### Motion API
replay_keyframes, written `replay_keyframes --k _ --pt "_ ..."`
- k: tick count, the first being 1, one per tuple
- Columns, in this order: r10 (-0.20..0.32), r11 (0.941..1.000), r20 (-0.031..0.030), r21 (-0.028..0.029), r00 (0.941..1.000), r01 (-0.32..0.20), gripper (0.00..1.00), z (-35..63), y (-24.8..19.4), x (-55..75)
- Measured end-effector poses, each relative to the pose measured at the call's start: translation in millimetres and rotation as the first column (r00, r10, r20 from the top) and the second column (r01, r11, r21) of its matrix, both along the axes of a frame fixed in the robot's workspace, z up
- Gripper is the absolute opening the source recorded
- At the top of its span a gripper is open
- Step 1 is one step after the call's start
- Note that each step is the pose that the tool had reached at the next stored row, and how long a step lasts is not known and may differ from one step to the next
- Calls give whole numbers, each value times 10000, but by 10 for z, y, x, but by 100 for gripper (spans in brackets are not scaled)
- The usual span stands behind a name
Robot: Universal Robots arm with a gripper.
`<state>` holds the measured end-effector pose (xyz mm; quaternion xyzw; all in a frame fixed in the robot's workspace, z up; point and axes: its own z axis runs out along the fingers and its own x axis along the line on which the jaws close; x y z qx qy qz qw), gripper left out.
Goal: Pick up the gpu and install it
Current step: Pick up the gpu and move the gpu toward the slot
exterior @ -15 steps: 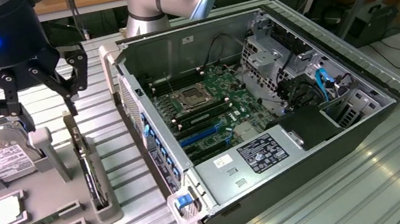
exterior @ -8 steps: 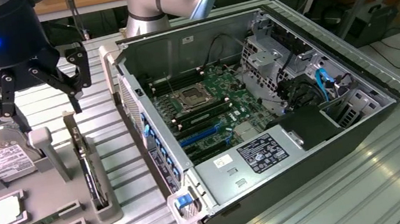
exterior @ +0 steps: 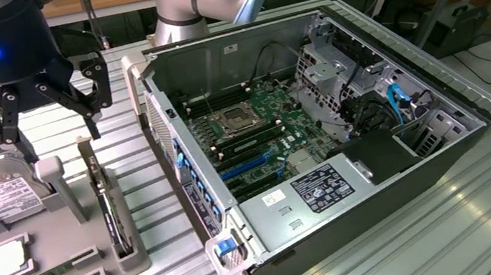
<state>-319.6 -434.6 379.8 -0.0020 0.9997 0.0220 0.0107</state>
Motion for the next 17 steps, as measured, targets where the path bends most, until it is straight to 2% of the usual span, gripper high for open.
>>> replay_keyframes --k 5,9,17 --pt "52 10000 -15 1 10000 -52 72 -30 -1 5" --pt "51 10000 -40 1 10000 -51 72 -106 -33 8" --pt "48 10000 -43 1 10000 -48 72 -254 -45 8"
